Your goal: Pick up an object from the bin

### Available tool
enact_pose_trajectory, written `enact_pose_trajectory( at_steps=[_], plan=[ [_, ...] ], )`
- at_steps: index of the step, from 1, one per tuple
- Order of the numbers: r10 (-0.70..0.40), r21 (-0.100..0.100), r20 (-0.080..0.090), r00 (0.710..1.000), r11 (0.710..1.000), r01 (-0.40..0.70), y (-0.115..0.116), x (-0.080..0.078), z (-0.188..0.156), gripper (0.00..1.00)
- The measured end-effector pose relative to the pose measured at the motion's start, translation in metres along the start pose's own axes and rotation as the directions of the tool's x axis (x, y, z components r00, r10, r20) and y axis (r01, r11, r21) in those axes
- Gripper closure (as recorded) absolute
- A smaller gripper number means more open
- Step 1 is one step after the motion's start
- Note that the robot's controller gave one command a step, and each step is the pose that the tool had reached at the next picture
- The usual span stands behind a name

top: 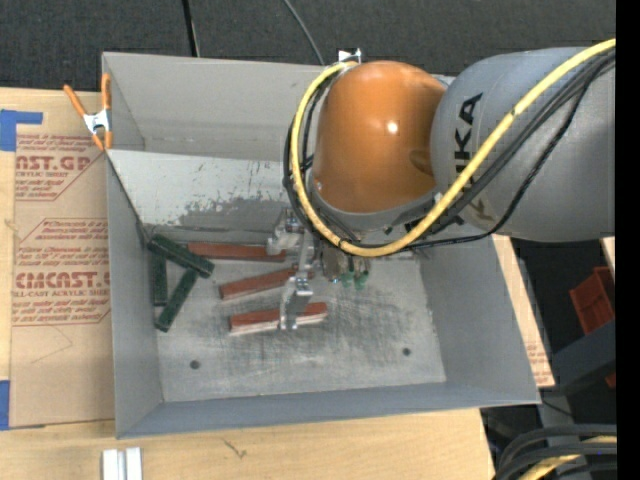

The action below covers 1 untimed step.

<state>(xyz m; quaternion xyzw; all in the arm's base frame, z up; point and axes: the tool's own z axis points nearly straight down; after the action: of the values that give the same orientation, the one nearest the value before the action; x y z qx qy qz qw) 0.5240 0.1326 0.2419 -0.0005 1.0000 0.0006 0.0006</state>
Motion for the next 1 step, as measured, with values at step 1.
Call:
enact_pose_trajectory(
  at_steps=[1],
  plan=[
    [-0.011, -0.002, 0.005, 1.000, 1.000, 0.011, -0.0178, -0.0196, 0.0688, 0.00]
  ],
)
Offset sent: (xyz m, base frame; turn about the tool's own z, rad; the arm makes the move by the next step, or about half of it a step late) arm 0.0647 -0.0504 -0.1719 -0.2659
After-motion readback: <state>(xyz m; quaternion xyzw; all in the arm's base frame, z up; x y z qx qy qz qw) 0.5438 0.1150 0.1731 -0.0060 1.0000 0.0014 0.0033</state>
